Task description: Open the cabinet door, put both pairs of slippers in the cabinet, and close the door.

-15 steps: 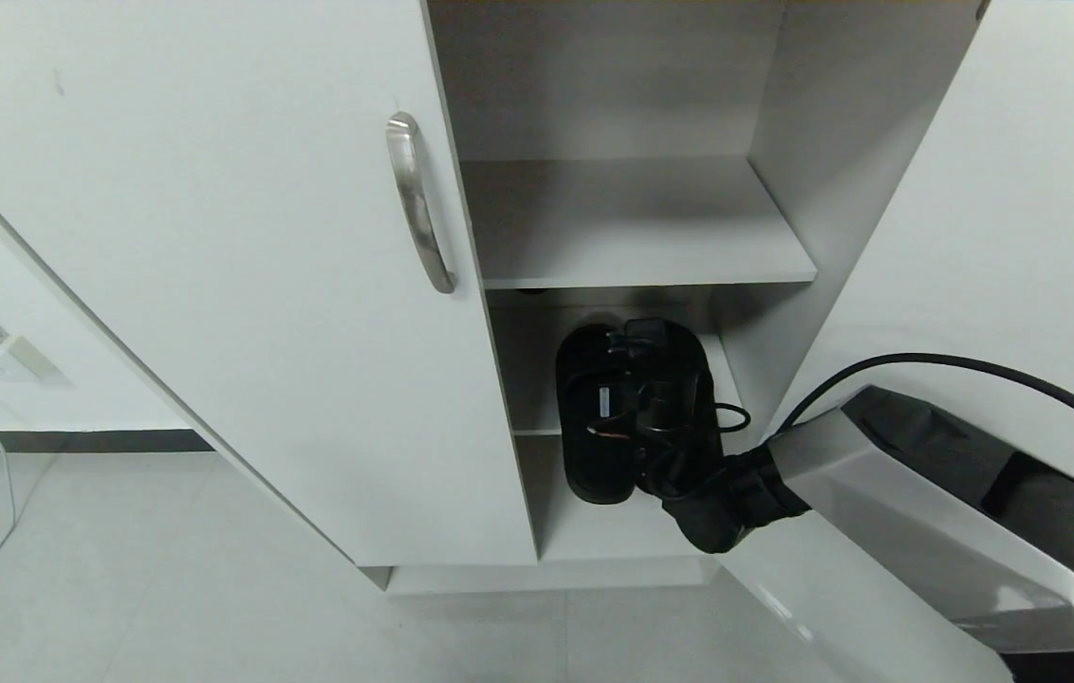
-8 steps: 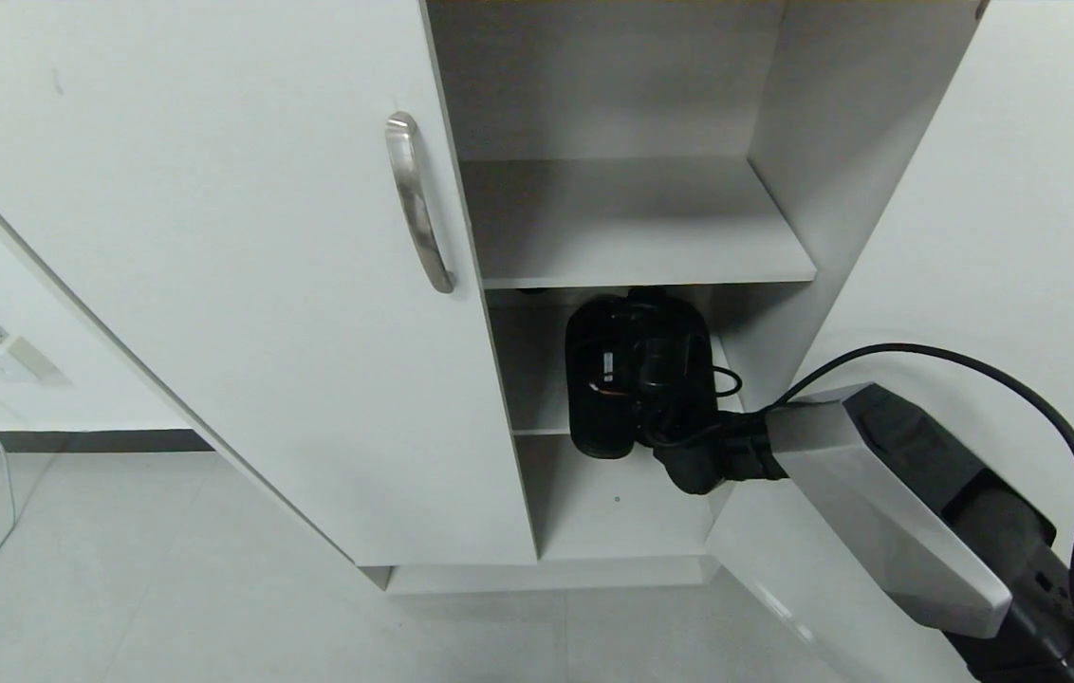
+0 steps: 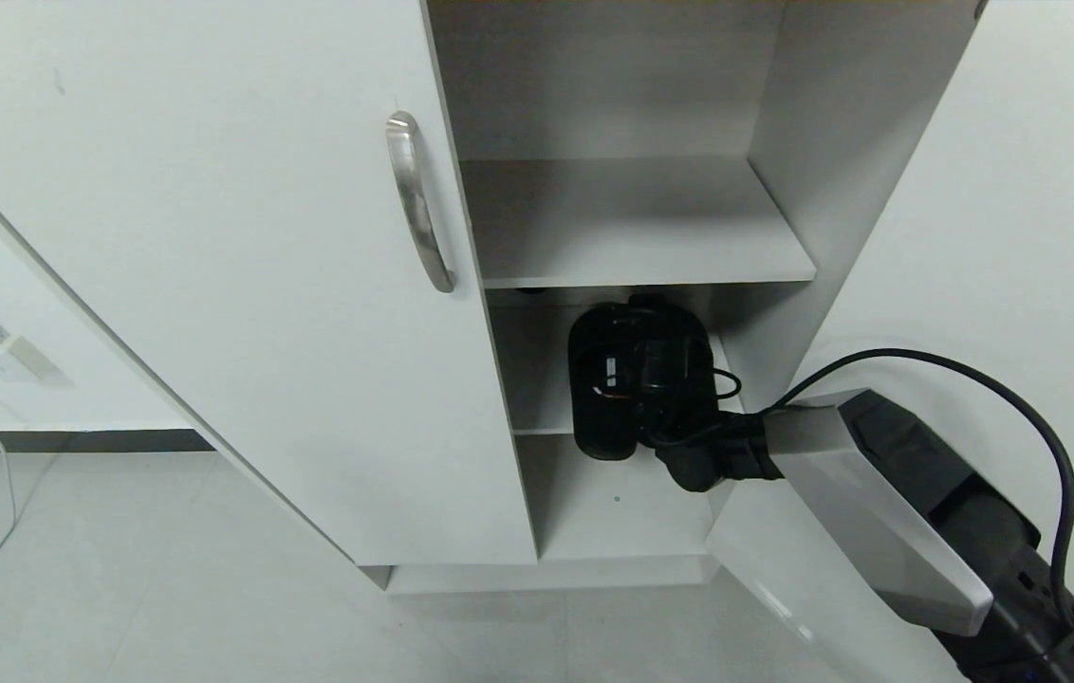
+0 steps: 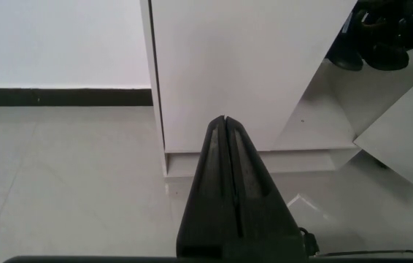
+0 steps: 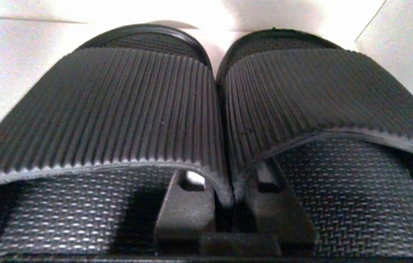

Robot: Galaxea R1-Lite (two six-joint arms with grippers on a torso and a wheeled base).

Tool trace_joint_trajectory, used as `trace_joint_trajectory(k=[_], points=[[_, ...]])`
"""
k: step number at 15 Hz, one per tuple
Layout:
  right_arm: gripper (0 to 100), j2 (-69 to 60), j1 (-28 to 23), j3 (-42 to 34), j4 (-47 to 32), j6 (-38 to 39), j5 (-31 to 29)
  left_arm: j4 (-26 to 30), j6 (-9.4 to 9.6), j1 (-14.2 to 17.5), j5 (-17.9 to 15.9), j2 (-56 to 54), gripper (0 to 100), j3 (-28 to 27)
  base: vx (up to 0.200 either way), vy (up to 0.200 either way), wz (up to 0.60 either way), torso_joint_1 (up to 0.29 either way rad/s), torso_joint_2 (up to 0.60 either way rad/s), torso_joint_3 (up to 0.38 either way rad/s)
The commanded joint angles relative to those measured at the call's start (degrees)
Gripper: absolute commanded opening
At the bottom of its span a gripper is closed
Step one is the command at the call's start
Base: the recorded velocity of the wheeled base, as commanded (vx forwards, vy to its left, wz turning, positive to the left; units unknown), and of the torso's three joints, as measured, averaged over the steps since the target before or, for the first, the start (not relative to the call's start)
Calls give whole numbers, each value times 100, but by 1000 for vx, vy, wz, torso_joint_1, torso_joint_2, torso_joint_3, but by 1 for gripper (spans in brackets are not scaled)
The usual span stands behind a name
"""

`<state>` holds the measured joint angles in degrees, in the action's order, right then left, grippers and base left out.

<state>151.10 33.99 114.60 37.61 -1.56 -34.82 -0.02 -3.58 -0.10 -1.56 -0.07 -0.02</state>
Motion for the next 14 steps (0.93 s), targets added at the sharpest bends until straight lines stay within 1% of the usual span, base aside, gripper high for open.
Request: trace_joint_trajectory(k=[1, 6, 7, 9, 10, 14], points=[[100, 7, 3, -1, 1, -2, -8, -6, -2, 1, -2, 7, 0, 2, 0, 0, 0, 0, 0, 0], [100, -204, 20, -1, 115, 15, -43, -6, -2, 1, -2, 7, 0, 2, 0, 0, 0, 0, 0, 0], [100, -327, 29, -175, 203, 15, -43, -6, -2, 1, -2, 7, 0, 2, 0, 0, 0, 0, 0, 0], [100, -538, 55, -826, 449, 15, -43, 2, -20, 1, -2, 7, 0, 2, 0, 0, 0, 0, 0, 0], [100, -556, 64, -966, 555, 15, -43, -6, -20, 1, 7, 7, 0, 2, 0, 0, 0, 0, 0, 0], [100, -529, 64, -1063, 625, -11, -34, -6, -20, 1, 15, 7, 0, 2, 0, 0, 0, 0, 0, 0]])
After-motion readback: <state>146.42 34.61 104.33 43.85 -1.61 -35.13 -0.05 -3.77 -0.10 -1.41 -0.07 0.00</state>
